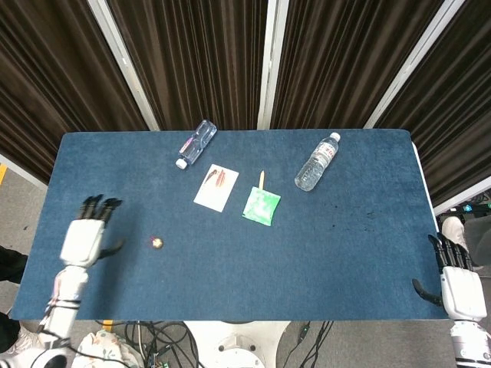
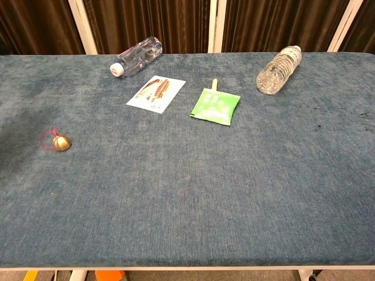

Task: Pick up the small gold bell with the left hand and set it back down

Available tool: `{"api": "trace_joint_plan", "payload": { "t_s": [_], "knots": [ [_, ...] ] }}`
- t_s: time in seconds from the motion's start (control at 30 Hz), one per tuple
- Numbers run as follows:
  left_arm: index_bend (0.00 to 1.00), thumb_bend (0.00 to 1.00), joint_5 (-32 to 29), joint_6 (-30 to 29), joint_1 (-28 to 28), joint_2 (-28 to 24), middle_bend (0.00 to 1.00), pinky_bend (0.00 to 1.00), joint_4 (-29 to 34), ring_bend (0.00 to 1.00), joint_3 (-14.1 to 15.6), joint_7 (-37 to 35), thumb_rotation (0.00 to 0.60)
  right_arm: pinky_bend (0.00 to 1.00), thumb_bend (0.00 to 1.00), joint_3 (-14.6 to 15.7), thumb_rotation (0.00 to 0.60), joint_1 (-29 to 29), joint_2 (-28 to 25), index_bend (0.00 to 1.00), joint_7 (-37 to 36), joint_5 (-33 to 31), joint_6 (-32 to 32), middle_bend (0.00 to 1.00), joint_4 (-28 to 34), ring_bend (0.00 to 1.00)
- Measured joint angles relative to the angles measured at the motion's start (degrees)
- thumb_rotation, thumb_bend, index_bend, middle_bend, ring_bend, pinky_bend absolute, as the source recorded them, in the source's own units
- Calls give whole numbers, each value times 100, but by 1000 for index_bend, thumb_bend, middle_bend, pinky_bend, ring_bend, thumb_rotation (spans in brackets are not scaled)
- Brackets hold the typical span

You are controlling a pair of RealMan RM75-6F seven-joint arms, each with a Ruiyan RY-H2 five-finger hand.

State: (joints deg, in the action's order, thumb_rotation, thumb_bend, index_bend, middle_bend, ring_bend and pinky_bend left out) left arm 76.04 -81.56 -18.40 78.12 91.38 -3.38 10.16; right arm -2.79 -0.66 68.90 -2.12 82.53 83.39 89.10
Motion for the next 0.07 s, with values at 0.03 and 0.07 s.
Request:
{"api": "trace_joint_plan", "payload": {
  "t_s": [0.03, 0.07],
  "knots": [
    [135, 222, 92, -168, 180, -16, 126, 13, -142, 9, 80, -116, 600, 0, 166, 7, 600, -2, 8, 0, 13, 9, -4, 0, -1, 0],
    [135, 209, 152, -247, 301, -26, 126, 13, -248, 9, 144, -196, 600, 0, 166, 12, 600, -5, 16, 0, 31, 18, -6, 0, 3, 0]
  ]
}}
